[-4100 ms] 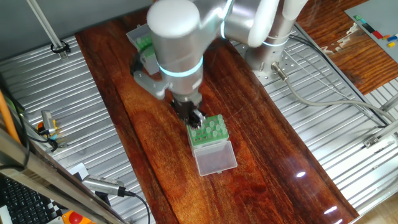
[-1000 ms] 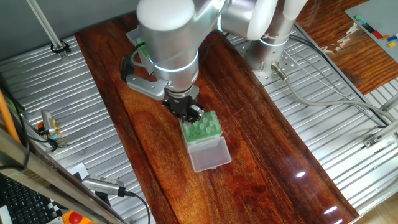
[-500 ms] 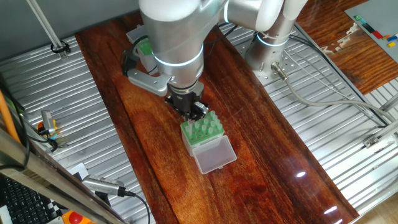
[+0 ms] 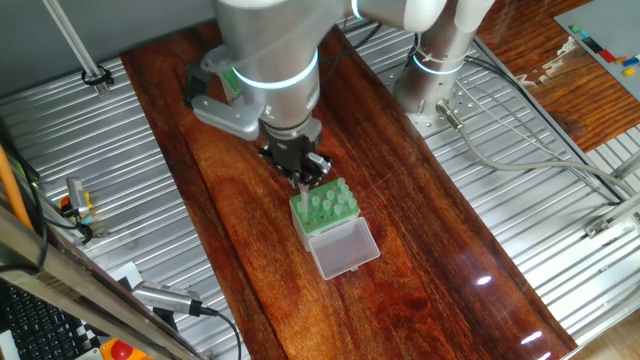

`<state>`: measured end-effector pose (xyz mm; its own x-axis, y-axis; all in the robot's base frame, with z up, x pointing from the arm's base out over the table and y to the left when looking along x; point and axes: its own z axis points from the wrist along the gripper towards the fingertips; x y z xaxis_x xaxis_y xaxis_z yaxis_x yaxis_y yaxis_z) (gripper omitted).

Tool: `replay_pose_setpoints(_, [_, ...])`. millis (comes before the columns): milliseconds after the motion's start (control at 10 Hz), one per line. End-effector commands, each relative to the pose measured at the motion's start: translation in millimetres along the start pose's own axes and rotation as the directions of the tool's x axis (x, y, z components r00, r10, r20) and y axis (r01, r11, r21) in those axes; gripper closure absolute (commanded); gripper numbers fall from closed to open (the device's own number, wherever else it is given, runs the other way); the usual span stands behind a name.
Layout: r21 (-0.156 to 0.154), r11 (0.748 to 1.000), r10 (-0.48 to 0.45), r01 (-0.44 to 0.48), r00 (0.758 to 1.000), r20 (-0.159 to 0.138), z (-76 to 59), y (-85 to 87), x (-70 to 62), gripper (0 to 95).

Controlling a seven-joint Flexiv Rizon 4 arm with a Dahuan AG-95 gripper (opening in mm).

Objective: Transfer all large pipette tips from one holder to another

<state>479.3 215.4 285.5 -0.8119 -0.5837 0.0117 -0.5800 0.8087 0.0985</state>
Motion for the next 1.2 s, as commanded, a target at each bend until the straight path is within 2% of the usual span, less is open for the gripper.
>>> replay_pose_setpoints(100, [-0.004, 1.0, -0.01, 0.01, 1.0, -0.002, -8.4, 0.3, 1.2, 95.0])
replay_pose_setpoints(300, [-0.01, 1.0, -0.015, 0.015, 1.0, 0.0, -17.8, -1.1, 3.5, 95.0])
replay_pose_setpoints(600, [-0.001, 1.0, -0.028, 0.028, 1.0, -0.011, -22.1, -3.7, 10.0, 95.0])
replay_pose_setpoints(800, [0.003, 1.0, -0.001, 0.001, 1.0, -0.027, -22.1, -3.7, 10.0, 95.0])
replay_pose_setpoints(1000, [0.026, 0.998, 0.055, -0.054, 0.998, -0.03, -22.1, -3.7, 10.0, 95.0])
replay_pose_setpoints(1200, [0.03, 0.993, 0.115, -0.114, 0.993, -0.024, -22.1, -3.7, 10.0, 95.0])
